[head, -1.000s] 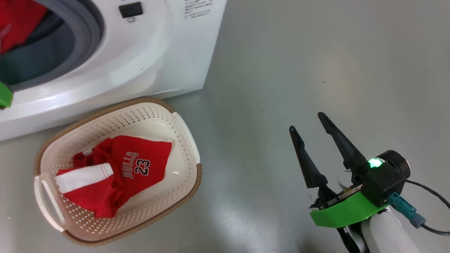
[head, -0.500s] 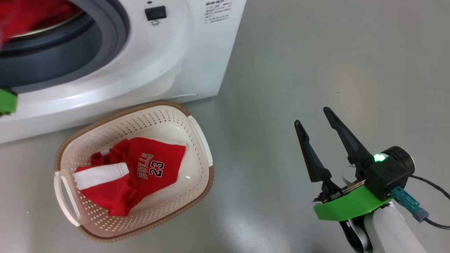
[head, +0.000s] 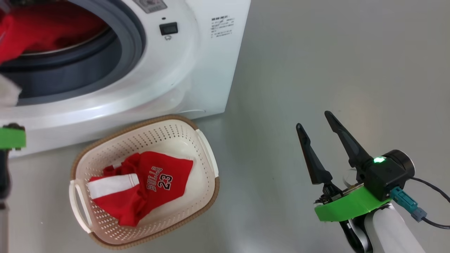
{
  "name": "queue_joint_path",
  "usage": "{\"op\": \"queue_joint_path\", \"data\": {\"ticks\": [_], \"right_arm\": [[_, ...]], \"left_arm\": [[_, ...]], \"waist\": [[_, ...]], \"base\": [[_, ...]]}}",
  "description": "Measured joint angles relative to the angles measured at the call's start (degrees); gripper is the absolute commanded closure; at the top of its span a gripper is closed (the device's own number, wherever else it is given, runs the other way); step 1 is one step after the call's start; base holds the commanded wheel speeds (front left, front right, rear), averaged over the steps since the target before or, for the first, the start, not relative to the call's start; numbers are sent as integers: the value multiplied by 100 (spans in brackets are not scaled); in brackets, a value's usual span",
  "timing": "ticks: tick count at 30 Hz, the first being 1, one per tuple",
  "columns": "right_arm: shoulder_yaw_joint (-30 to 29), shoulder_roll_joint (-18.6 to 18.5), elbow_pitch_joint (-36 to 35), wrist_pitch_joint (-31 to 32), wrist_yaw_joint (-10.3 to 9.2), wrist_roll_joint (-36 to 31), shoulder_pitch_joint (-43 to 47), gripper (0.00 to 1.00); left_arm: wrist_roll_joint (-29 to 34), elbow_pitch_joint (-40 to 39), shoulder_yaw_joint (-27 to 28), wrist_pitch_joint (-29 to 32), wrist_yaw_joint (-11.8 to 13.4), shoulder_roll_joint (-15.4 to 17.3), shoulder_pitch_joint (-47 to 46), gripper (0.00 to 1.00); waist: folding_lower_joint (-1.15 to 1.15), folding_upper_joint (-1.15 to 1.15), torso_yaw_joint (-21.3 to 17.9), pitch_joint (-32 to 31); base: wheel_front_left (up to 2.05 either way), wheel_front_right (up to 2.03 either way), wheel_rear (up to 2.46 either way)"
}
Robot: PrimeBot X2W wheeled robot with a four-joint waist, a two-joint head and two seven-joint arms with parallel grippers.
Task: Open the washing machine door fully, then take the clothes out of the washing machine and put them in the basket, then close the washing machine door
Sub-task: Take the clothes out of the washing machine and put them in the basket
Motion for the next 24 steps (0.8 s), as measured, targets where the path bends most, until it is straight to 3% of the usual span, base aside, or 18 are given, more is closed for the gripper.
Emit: {"op": "queue_joint_path", "data": {"ticks": [10,24], "right_arm": [[-98,2,151,0,0,0,246,0],[-119,2,289,0,0,1,458,0]], "left_arm": [[616,-1114,646,0,-49,-601,1018,100],[815,-2443,828,-8,-51,-879,1975,100]], "waist": [[0,0,54,-550],[0,0,158,-1175]], "base": [[0,0,0],[0,0,0]]}}
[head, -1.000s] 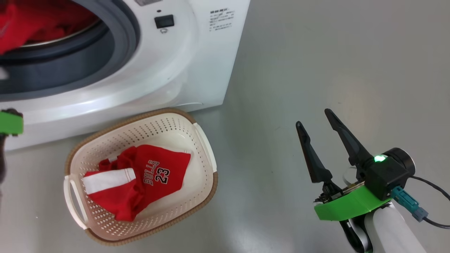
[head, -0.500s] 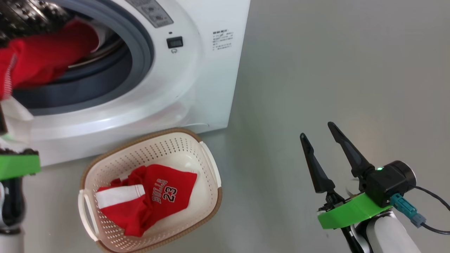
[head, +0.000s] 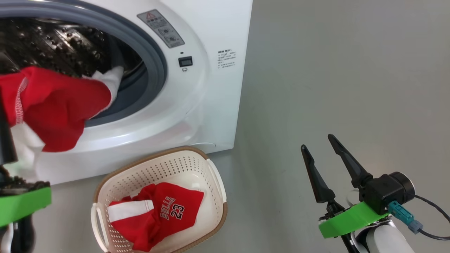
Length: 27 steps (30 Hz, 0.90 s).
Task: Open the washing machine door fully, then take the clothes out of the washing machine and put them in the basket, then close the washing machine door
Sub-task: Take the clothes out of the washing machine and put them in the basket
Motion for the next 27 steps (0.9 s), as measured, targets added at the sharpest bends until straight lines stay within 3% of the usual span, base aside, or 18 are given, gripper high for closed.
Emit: {"op": "queue_joint_path", "data": {"ticks": [9,13,27], "right_arm": [[-20,0,-5,0,0,1,2,0],[-22,0,-23,0,0,1,1,0],[3,0,-134,0,0,0,-55,0]], "left_arm": [[59,-1118,193,-22,10,-134,399,100],[-31,-1214,156,44,10,-202,601,100],[-457,481,-443,60,8,-208,671,100]], "waist": [[0,0,50,-85],[0,0,63,-9],[0,0,58,579]], "base": [[0,0,0],[0,0,0],[0,0,0]]}}
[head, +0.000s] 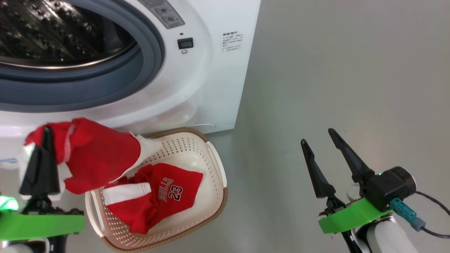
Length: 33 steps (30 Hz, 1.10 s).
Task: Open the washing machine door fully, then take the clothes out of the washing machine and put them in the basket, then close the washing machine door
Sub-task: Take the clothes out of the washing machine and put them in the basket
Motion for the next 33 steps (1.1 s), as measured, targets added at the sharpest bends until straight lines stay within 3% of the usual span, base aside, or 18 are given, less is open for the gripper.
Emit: {"op": "queue_joint_path", "data": {"ticks": [7,14,21,33], "right_arm": [[15,0,-62,0,0,0,-100,0],[172,2,-77,0,0,0,-237,0],[197,-3,-126,0,0,-2,-243,0],[366,-2,-259,0,0,10,-367,0]], "left_arm": [[-349,1135,-533,0,-7,158,-191,100],[-1393,2417,-1327,166,-7,338,-563,100],[-2012,3497,-2262,506,-8,544,-1101,100],[-2733,4633,-3379,1103,-8,709,-2034,100]], "waist": [[0,0,-46,289],[0,0,-135,560],[0,0,-251,788],[0,0,-403,1277]], "base": [[0,0,0],[0,0,0],[0,0,0],[0,0,0]]}}
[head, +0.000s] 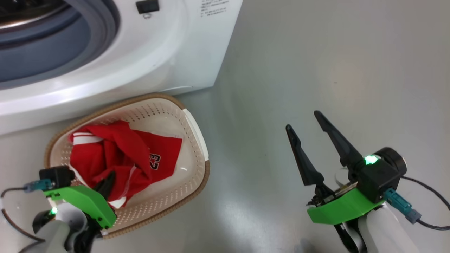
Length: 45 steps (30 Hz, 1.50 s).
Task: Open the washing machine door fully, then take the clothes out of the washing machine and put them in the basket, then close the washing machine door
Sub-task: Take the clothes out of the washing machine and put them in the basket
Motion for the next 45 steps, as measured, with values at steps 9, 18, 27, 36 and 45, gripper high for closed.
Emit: {"op": "queue_joint_path", "data": {"ticks": [9,18,27,36,45], "right_arm": [[98,-1,-104,0,0,45,-202,0],[136,0,-100,0,0,55,-242,0],[-11,-1,35,0,0,-65,-320,0],[-216,-7,214,0,0,-116,-270,0],[-378,-4,383,0,0,-186,-92,0]], "left_arm": [[-367,697,-573,386,0,131,-556,100],[-726,826,-1069,153,0,152,-714,0],[-1036,598,-1414,-651,0,199,-659,0],[-1240,44,-1337,-1131,0,302,-343,0],[-146,-880,229,-1137,0,275,376,0]], "waist": [[0,0,-156,421],[0,0,-225,483],[0,0,-100,91],[0,0,98,-517],[0,0,293,-1212]], "base": [[0,0,0],[0,0,0],[0,0,0],[0,0,0],[0,0,0]]}}
